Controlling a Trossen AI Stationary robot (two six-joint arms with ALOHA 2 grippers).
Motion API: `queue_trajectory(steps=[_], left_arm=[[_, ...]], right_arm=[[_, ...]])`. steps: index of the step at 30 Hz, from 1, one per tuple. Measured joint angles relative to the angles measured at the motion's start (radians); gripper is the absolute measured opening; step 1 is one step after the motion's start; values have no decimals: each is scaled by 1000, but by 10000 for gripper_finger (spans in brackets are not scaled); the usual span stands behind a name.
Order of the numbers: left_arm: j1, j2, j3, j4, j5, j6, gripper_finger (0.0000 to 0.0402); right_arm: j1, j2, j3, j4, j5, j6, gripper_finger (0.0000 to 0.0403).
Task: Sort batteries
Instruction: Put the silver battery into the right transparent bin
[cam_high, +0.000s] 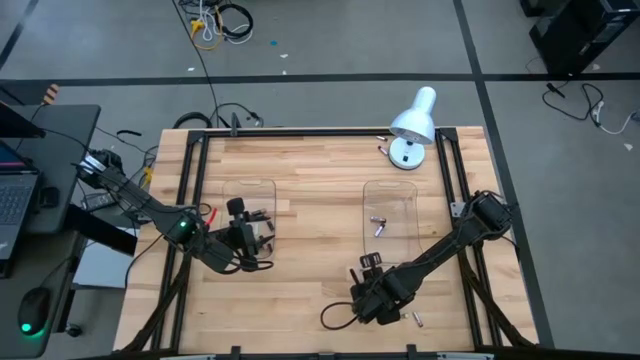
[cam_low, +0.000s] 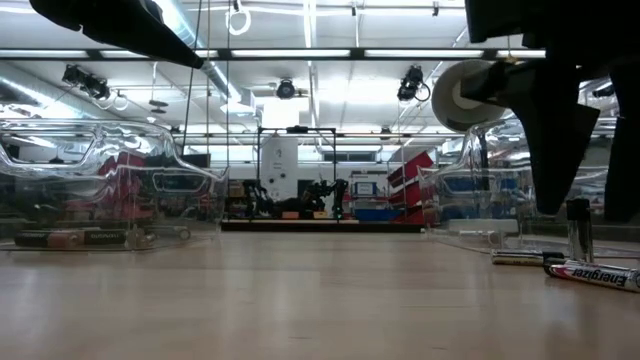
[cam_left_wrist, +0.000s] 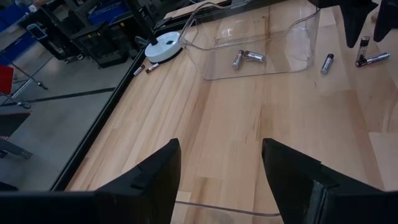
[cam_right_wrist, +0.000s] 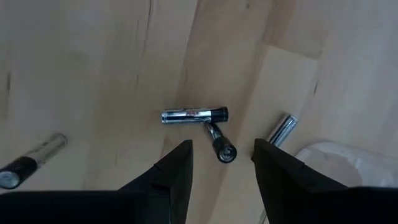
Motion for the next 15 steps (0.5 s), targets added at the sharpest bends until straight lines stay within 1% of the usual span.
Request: queue_trajectory(steps=[9,15], left_arm=[[0,0,0,0,0,0,223],[0,0,0,-1,0,0,223]], right_arm=[[-8,0,0,10,1,-1,154],[-8,0,0,10,-4,-2,138]])
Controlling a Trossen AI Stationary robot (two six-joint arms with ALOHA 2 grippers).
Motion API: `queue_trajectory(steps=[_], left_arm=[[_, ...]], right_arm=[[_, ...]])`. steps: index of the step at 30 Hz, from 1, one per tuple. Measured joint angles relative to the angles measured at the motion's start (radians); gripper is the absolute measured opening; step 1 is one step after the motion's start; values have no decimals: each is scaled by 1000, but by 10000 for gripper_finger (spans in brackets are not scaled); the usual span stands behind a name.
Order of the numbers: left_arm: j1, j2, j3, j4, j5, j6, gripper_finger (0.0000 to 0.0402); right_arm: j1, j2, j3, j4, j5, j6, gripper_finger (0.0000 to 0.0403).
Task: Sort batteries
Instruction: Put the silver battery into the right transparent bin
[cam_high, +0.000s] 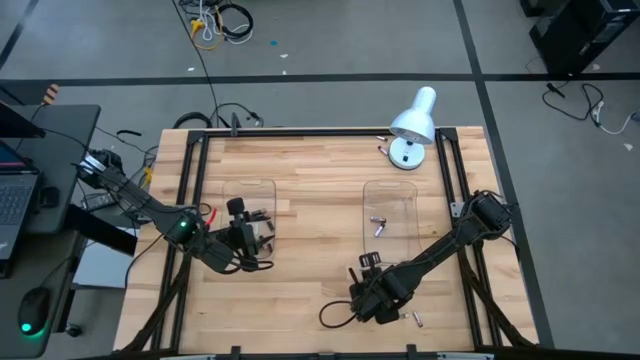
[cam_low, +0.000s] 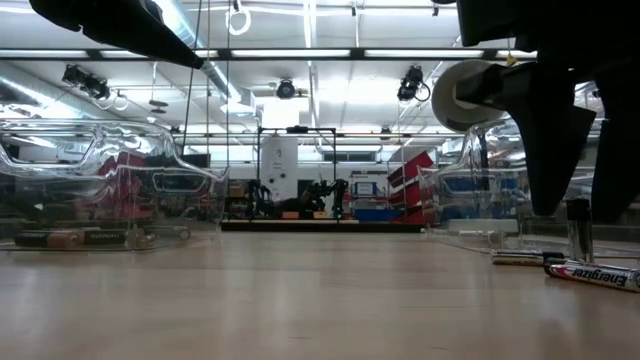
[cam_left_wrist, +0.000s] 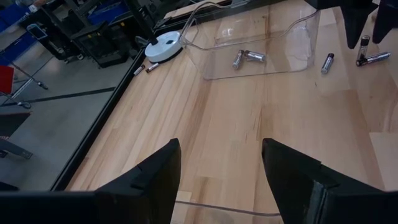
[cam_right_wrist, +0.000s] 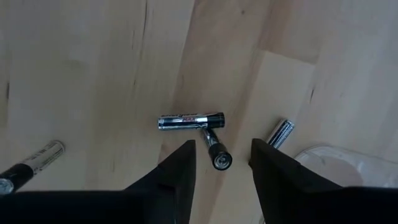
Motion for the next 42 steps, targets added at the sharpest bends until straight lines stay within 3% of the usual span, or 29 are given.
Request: queue_trajectory(steps=[30,42], left_arm=[[0,0,0,0,0,0,223],[0,0,0,1,0,-2,223]], right_arm=[[0,-1,0,5,-23,2,14],[-6,-101,0,-19,-25,101,12]])
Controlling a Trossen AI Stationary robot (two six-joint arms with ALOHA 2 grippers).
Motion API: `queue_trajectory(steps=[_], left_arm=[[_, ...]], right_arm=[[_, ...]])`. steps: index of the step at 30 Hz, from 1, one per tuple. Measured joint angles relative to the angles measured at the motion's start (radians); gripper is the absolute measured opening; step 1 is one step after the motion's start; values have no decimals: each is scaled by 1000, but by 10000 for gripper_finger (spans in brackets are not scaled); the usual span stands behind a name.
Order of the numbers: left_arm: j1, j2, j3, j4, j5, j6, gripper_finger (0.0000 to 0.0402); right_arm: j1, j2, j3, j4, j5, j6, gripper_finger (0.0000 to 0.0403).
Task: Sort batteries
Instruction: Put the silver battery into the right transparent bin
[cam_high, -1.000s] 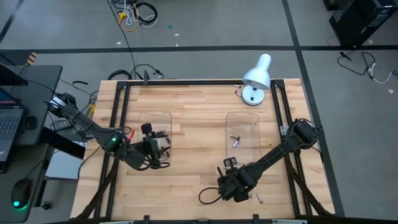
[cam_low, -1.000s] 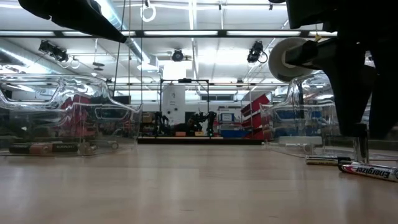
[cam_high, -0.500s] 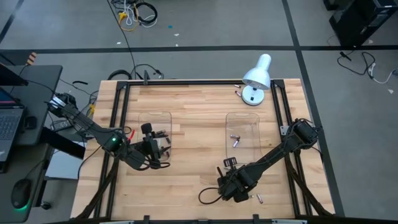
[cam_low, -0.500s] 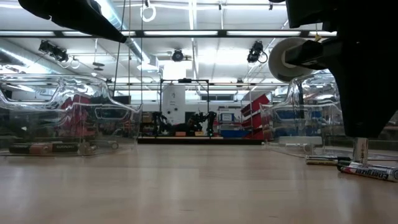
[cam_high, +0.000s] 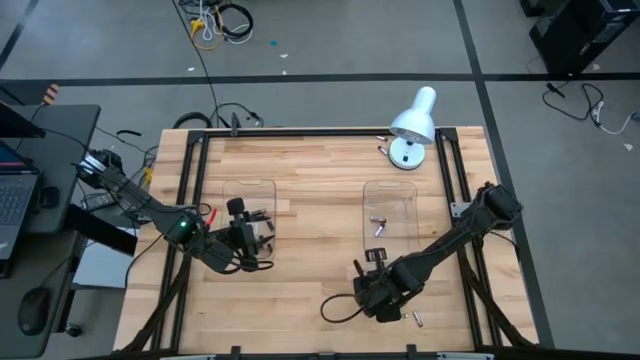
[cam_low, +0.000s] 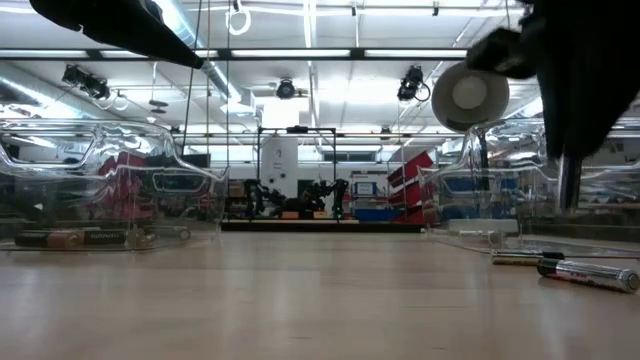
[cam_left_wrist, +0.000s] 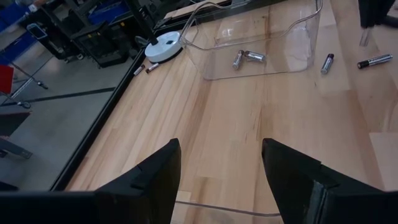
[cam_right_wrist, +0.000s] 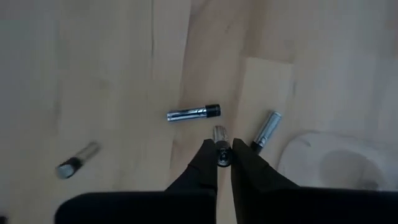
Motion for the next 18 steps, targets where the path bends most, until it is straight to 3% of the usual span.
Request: queue_trajectory(steps=[5,12,14,18], left_arm=[[0,0,0,0,0,-13,223],[0,0,0,0,0,-17,223],[0,0,0,0,0,-17,223],[0,0,0,0,0,-21,223]], right_arm=[[0,-102,0,-30,82,48,12],[-22,-222,2,-240,332,184,12],[-61,-227,1,-320,323,283,13],[-148,-224,0,-357,151,347,33]])
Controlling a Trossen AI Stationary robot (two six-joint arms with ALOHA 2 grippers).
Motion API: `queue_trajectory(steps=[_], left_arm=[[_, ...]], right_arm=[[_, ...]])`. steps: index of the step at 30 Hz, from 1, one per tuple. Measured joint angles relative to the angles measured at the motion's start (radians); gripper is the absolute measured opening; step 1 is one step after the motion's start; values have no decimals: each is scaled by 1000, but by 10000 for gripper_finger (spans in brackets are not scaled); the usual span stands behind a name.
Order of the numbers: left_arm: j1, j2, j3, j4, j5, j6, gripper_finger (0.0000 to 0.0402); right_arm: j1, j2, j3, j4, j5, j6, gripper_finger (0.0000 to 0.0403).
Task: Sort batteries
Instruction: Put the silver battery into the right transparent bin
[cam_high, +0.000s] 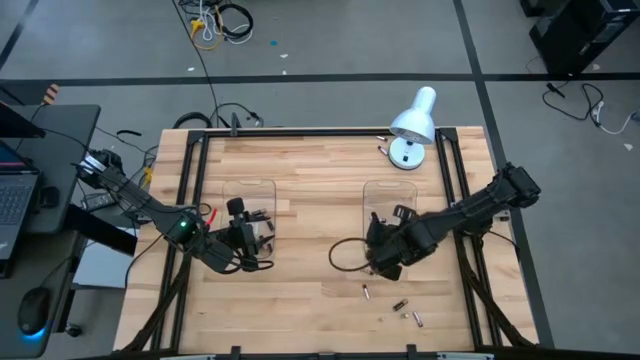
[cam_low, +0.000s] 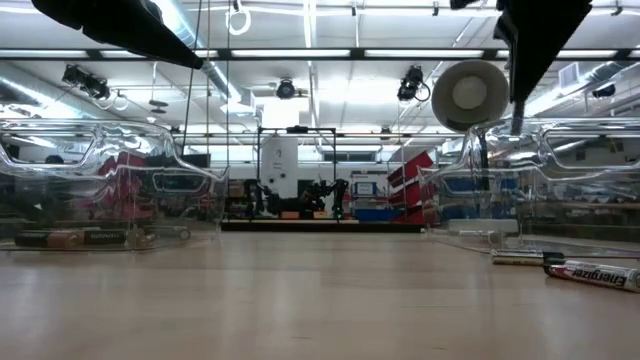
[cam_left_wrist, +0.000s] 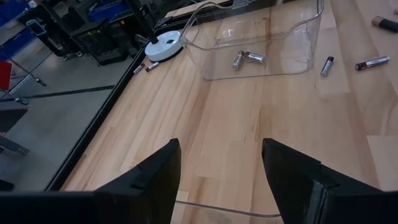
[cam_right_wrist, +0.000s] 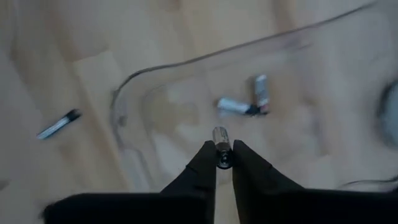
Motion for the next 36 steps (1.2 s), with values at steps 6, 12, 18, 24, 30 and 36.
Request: queue_trajectory(steps=[6,12,18,24,30,36], left_arm=[[0,0,0,0,0,-3,223],[0,0,0,0,20,-3,223],[0,0,0,0,52,-4,223],[0,0,0,1,68,-23,223],[0,0,0,25,78,-36,223],[-2,0,0,92,202,-62,223]], right_arm=[[-46,7,0,16,-50,-31,92],[-31,8,0,50,-52,-16,119],[57,9,0,204,-45,35,111],[173,9,0,384,23,68,101],[270,17,0,500,141,73,96],[302,96,0,523,134,131,95]])
